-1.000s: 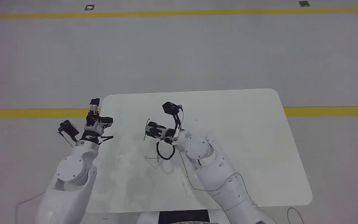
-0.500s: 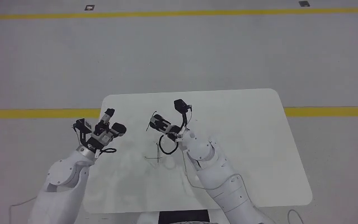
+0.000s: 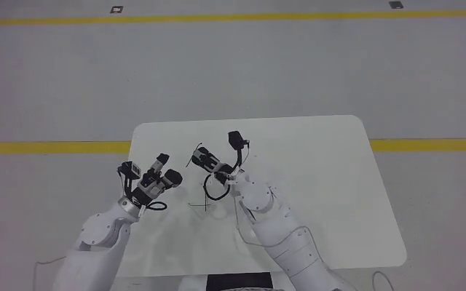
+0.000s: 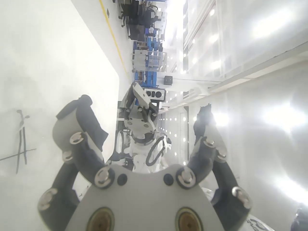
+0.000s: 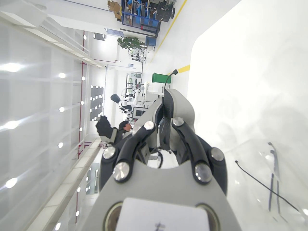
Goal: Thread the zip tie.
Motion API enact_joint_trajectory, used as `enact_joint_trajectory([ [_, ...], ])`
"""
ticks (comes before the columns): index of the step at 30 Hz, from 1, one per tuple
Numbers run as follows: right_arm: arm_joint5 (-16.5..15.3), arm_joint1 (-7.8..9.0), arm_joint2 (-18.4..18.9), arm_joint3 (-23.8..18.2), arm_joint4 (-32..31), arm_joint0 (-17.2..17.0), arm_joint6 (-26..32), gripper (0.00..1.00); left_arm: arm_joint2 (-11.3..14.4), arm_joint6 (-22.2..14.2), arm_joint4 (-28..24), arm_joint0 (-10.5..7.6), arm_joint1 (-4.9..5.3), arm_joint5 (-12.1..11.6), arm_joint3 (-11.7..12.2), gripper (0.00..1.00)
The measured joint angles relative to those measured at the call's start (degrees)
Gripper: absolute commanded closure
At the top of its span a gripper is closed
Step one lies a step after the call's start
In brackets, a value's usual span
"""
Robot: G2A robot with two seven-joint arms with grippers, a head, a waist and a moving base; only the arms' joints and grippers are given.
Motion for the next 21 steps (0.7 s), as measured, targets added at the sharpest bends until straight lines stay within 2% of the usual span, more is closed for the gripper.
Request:
enact_joint_trajectory([
  [2,-0.1,-0.08,-0.3,0.6,0.3,0.3,-0.7,1.00,0.5,0.5,1.6,-0.39,-0.03,-1.4,0.3,0.00],
  [8,0.0,-0.04,-0.4,0.5,0.0,0.1,-0.8,1.00,0.6,1.1,1.6,-0.52,-0.05,-1.0,0.4,0.00],
  [13,1.2,-0.04,-2.1,0.8,-1.9,-0.1,-3.6,1.00,1.7,2.2,2.2,-1.15,-0.12,-0.6,1.3,0.00],
  [14,1.3,-0.06,-2.3,0.9,-1.8,-0.1,-4.0,1.00,1.8,2.3,2.6,-1.18,-0.10,-0.6,1.4,0.03],
  [15,1.4,-0.08,-2.5,1.0,-1.7,0.0,-4.3,1.00,1.9,2.3,2.8,-1.21,-0.09,-0.6,1.5,0.18],
  [16,1.4,-0.09,-2.7,1.2,-1.5,0.1,-4.6,1.00,2.1,2.3,2.9,-1.24,-0.08,-0.5,1.6,0.19],
  [17,1.4,-0.09,-2.8,1.3,-1.5,0.2,-4.8,1.00,2.1,2.5,3.1,-1.27,-0.07,-0.5,1.6,0.24],
  [18,1.3,-0.09,-3.0,1.4,-1.4,0.2,-5.0,1.00,2.1,2.7,3.3,-1.28,-0.06,-0.5,1.7,0.36],
  [19,1.3,-0.08,-3.2,1.5,-1.5,0.3,-5.2,1.00,2.2,2.9,3.6,-1.30,-0.04,-0.6,1.7,0.53],
  [21,1.2,-0.07,-3.5,1.6,-1.5,0.4,-5.6,1.00,2.4,2.9,3.9,-1.34,-0.02,-0.6,1.7,0.56],
])
